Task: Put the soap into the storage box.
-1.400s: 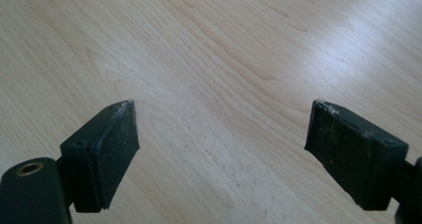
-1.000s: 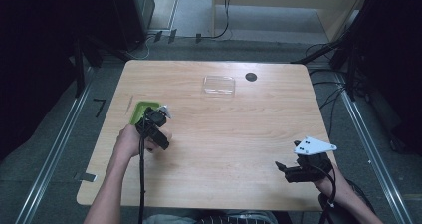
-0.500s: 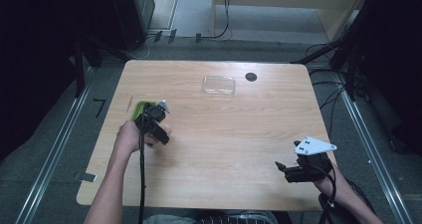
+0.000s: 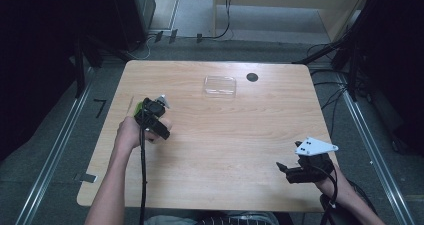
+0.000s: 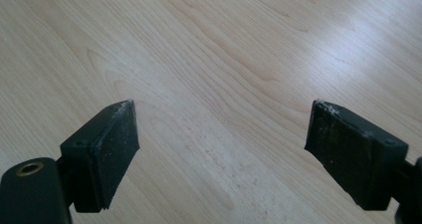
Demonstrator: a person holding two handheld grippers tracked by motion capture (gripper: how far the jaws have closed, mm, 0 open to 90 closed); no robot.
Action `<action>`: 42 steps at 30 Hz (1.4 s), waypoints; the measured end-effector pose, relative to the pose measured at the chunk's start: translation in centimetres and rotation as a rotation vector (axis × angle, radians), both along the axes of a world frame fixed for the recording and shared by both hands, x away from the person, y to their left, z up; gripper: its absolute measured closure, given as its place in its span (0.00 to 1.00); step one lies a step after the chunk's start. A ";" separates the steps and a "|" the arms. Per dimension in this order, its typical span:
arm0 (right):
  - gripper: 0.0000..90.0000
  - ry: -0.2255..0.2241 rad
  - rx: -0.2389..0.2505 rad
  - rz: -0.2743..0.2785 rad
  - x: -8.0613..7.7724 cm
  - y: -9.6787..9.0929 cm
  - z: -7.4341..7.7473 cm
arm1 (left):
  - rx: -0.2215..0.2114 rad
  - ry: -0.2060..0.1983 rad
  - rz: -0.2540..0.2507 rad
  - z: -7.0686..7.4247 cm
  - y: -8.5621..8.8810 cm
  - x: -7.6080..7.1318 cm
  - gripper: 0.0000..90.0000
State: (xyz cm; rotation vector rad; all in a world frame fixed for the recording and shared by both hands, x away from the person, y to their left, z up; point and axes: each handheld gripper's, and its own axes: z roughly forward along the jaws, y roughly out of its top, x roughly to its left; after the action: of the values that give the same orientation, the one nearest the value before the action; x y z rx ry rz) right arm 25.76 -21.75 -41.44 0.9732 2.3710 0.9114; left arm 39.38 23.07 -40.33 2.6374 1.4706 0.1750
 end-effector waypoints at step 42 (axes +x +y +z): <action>0.15 0.000 -0.001 0.002 0.0 0.0 0.0 | -0.023 -0.092 0.110 0.7 2.6 2.6 0.38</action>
State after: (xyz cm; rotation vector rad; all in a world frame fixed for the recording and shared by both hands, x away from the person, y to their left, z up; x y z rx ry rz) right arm 25.77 -21.76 -41.45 0.9707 2.3722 0.9107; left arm 41.98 25.70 -39.64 2.4959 1.5780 0.2835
